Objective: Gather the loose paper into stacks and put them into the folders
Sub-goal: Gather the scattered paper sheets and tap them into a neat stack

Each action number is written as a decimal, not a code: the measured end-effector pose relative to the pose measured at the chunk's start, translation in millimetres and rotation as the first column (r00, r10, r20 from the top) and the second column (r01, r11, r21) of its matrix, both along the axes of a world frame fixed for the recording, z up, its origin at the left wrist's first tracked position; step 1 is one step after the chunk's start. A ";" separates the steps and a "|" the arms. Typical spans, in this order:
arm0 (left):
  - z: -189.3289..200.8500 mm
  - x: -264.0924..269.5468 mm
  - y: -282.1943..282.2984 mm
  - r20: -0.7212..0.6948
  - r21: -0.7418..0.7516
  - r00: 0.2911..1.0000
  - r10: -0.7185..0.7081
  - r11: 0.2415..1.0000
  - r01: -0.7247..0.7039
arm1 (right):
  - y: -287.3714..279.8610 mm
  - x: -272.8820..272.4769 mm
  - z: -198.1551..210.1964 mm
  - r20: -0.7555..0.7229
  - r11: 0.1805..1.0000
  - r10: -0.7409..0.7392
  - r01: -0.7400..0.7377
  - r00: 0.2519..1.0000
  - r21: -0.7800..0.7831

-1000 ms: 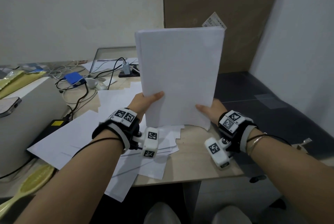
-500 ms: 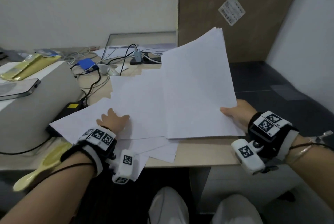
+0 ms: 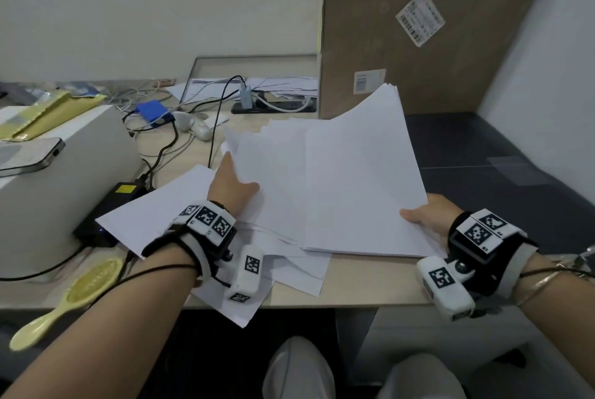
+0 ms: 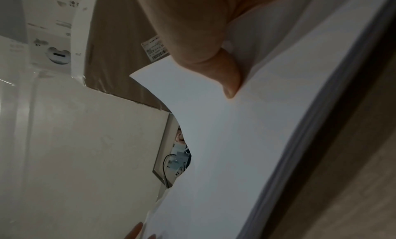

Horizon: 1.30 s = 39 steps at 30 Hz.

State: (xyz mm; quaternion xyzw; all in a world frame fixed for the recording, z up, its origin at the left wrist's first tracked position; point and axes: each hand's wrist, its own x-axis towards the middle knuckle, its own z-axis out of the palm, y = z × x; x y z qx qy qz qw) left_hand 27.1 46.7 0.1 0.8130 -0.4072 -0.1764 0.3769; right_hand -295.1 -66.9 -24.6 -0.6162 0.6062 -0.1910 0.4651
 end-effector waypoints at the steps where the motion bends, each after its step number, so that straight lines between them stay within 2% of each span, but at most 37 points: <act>1: 3.4 -1.1 -0.3 0.050 0.007 0.999 0.003 1.000 -0.004 | 0.0 0.3 -1.1 -0.001 1.000 -0.001 0.001 1.000 -0.001; 3: 5.6 0.2 -0.8 0.110 0.044 0.994 0.000 0.999 -0.005 | -1.0 0.1 -4.6 0.005 1.000 0.001 -0.001 1.000 0.000; 6: 8.8 -3.1 3.6 0.120 0.139 0.993 0.012 0.990 -0.029 | -1.4 -0.9 -8.2 0.013 1.000 0.002 -0.002 1.000 0.000; 9: 16.1 -4.9 8.7 0.081 0.079 0.995 0.061 0.995 -0.068 | -1.4 -1.8 -12.1 0.032 1.000 0.004 -0.004 0.999 -0.007; 11: 19.8 -3.7 11.1 -0.056 -0.005 0.992 0.110 0.994 -0.110 | -1.4 -2.0 -14.4 0.038 1.000 0.014 -0.013 0.999 -0.015; 13: 21.4 0.0 12.8 -0.290 -0.018 0.945 0.150 0.987 -0.162 | -1.1 -2.7 -14.9 0.047 1.000 0.018 -0.017 0.999 -0.017; 15: 19.7 7.2 14.3 -0.524 0.055 0.835 0.168 0.985 -0.164 | -2.0 -4.5 -15.3 0.064 1.000 0.025 -0.025 0.998 -0.004; 16: 16.9 11.1 16.6 -0.610 0.122 0.770 0.186 0.983 -0.141 | -2.0 -5.5 -15.0 0.076 1.000 0.029 -0.029 0.997 0.008; 17: 13.1 13.7 18.9 -0.642 0.188 0.740 0.201 0.977 -0.102 | -2.0 -6.6 -15.2 0.092 0.999 0.029 -0.031 0.995 0.019; 20: 3.8 13.2 21.9 -0.533 0.313 0.824 0.193 0.950 -0.020 | -1.1 -9.1 -14.8 0.135 0.998 0.036 -0.041 0.990 0.037; 23: 0.9 5.2 19.7 -0.454 0.315 0.884 0.117 0.948 0.036 | 0.9 -10.9 -12.8 0.183 0.998 0.026 -0.037 0.983 0.055; 26: -4.6 7.0 13.6 -0.343 0.285 0.930 0.130 0.958 -0.029 | 2.3 -12.8 -11.5 0.212 0.996 0.007 -0.025 0.977 0.082; 31: -6.8 3.3 19.6 -0.385 0.103 0.891 0.242 0.970 -0.219 | 3.7 -14.5 -9.3 0.261 0.996 -0.040 0.017 0.965 0.088; 37: -12.3 -4.5 30.3 -0.442 -0.043 0.856 0.268 0.947 -0.318 | 8.8 -16.2 -4.1 0.329 0.986 -0.162 0.146 0.930 0.076; 39: -9.1 -5.5 31.0 -0.494 -0.099 0.824 0.276 0.924 -0.369 | 8.9 -17.3 -5.2 0.348 0.980 -0.201 0.185 0.916 0.078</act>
